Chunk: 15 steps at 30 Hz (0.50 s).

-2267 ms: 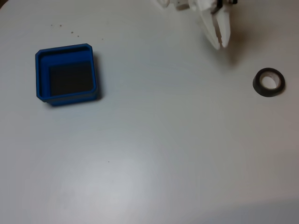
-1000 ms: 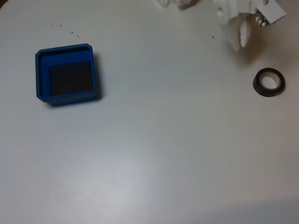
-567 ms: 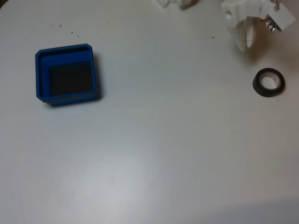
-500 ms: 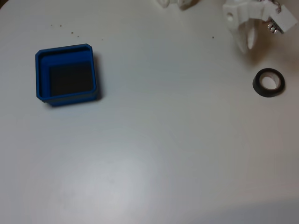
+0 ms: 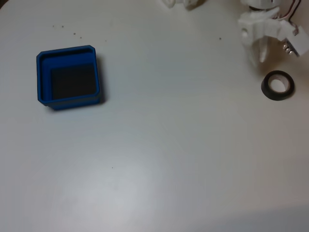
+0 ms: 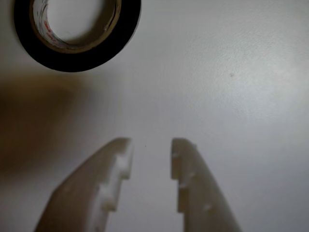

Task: Pick the black tape roll and drop it in the blue box

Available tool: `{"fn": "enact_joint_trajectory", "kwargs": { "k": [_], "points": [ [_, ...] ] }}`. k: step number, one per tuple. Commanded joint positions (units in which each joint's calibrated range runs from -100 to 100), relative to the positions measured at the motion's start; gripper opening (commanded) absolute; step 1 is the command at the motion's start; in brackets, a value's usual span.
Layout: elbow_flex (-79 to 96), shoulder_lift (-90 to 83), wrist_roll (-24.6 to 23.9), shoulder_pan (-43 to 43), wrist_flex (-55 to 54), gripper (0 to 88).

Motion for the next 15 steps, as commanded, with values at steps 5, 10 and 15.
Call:
{"fn": "enact_joint_trajectory", "kwargs": {
  "k": [5,10,15],
  "points": [
    [-17.12,6.54,-0.55,0.05,9.15,1.6],
    [-24.75,11.13,-7.03,-0.05,14.43,1.6],
    [-27.54,15.73,-11.58,-0.15,14.76,1.6]
  ]
}}
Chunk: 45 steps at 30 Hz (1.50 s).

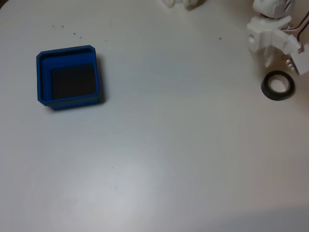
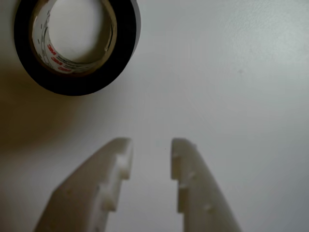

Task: Pick the black tape roll and drop it in the blue box

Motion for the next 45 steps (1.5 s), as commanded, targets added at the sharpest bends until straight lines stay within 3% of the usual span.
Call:
{"fn": "enact_joint_trajectory", "kwargs": {
  "k": [1,26,39,45],
  "points": [
    [-4.58,1.92,-1.83,-0.15,0.55,1.6],
    [-4.67,3.68,-2.00,-5.33,-0.27,2.3],
    [-6.47,3.76,-2.09,-4.94,-0.35,14.2],
    [-8.80,4.93,-8.05,-4.84,-0.35,14.7]
  ]
}}
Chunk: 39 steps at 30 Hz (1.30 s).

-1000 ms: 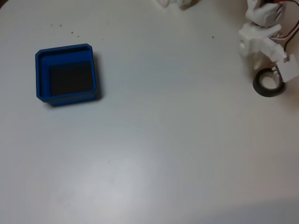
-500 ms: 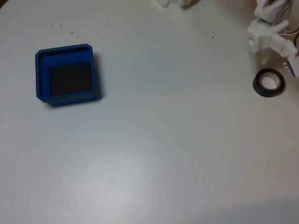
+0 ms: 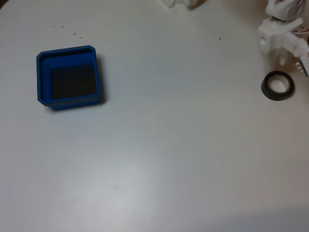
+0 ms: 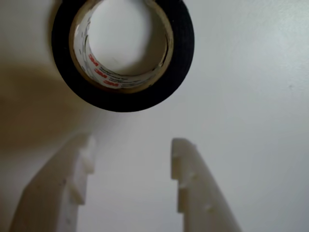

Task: Pick the black tape roll and drop it in the blue box

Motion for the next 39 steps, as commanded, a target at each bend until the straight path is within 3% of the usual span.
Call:
{"fn": "enact_joint_trajectory", "kwargs": {
  "k": [1,8,22,28,39],
  "points": [
    [-5.31,1.36,-2.82,0.41,-0.35,14.7],
    [-7.46,7.21,-7.55,2.75,-0.35,14.7],
    [-7.55,7.72,-7.64,7.44,-0.44,16.1],
    [-7.55,7.72,-7.64,7.34,-0.44,21.1],
    [-8.54,8.55,-7.64,4.51,-1.51,21.2]
  ]
}}
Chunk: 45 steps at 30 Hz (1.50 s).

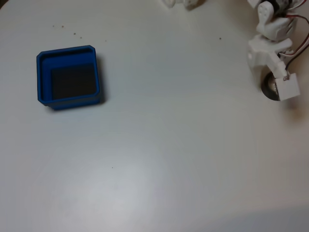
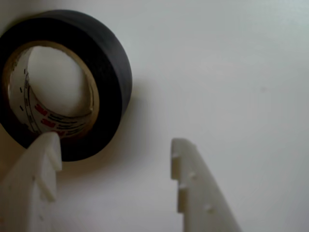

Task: Pick the black tape roll and drop it in the blue box

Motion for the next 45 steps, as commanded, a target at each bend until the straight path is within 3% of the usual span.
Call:
{"fn": "enact_joint_trajectory", "kwargs": {
  "k": [1,45],
  "points": [
    [-3.61,-0.34,-0.04,-1.62,-1.10,21.2],
    [-3.61,7.69,-2.06,-2.59,-3.24,20.2]
  ]
}}
